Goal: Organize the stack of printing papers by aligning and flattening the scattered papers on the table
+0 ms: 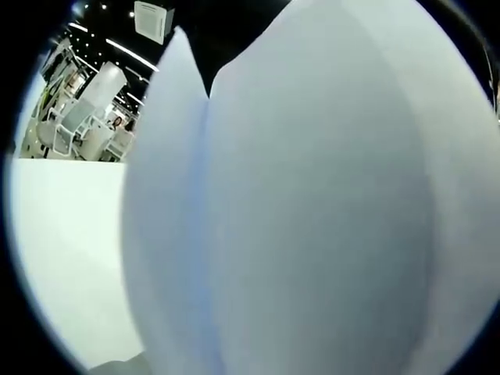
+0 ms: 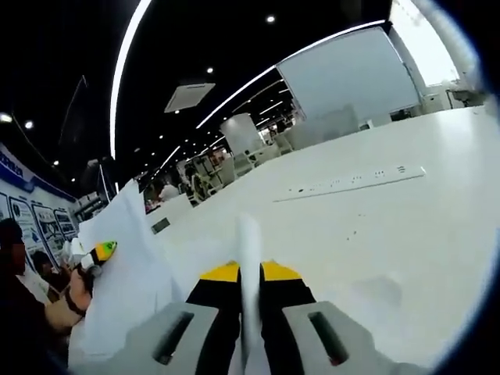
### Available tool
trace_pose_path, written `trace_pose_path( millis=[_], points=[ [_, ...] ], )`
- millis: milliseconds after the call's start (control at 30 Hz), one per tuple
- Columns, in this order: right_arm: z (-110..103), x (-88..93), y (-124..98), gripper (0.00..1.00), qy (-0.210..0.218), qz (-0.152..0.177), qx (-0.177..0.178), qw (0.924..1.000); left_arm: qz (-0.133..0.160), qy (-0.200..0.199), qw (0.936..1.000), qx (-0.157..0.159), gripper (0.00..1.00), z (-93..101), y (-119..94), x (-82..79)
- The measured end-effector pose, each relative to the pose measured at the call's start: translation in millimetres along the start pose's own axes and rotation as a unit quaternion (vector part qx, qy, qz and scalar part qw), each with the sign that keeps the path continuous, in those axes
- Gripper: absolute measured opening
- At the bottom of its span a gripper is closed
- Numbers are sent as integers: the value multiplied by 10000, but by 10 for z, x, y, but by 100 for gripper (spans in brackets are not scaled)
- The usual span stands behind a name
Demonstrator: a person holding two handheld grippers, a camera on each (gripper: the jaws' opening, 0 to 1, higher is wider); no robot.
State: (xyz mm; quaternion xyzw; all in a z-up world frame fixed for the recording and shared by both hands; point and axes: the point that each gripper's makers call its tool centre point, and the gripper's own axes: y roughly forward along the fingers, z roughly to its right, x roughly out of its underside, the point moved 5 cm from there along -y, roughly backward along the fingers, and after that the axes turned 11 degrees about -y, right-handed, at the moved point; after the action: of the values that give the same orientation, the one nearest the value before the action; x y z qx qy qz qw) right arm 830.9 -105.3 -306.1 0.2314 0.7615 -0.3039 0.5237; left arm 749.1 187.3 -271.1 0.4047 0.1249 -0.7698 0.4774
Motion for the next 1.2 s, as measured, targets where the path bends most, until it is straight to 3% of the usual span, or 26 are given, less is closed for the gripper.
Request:
trace_pose_path(
  millis=[1200],
  points=[
    [61,-45,-29,2,186,170,39,9997,25,-64,10000,11,8,26,-8,4]
  ],
)
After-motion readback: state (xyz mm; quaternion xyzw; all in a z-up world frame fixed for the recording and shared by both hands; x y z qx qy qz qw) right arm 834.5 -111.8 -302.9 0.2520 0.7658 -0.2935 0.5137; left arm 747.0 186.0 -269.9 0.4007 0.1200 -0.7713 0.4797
